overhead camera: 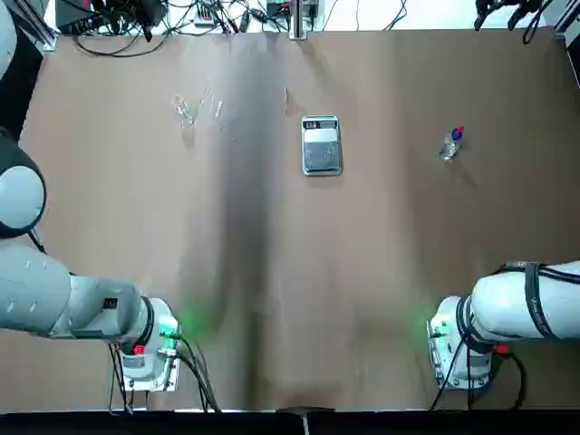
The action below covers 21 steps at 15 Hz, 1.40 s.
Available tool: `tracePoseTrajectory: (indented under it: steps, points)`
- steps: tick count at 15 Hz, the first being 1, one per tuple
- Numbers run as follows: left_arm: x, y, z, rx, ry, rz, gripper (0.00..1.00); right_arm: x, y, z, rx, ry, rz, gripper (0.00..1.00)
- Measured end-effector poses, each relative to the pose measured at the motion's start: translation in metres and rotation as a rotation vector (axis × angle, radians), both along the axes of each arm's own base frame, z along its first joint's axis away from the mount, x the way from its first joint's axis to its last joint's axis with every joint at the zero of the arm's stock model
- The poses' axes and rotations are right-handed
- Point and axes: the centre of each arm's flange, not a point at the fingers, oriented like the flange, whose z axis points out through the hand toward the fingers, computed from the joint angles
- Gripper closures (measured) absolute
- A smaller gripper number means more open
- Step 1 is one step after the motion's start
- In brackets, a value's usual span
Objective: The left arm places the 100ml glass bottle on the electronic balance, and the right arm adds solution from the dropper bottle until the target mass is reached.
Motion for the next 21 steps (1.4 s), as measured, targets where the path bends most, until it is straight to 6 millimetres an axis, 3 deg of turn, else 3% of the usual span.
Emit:
tracePoseTrajectory:
  steps: [5,8,16,21]
  points:
    - [0.003,0.005,0.000,-0.002,-0.008,0.007,0.00,0.000,0.000,0.000,0.000,0.000,0.000,0.00]
    - [0.025,0.011,-0.019,-0.014,-0.050,0.017,0.00,0.000,0.000,0.000,0.000,0.001,0.001,0.00]
    - [0.105,0.016,-0.182,-0.057,-0.035,0.024,0.00,0.005,0.002,-0.010,0.000,0.018,0.003,0.00]
    - [0.123,0.016,-0.256,-0.074,-0.024,0.025,0.00,0.006,-0.015,-0.013,0.001,0.024,-0.028,0.00]
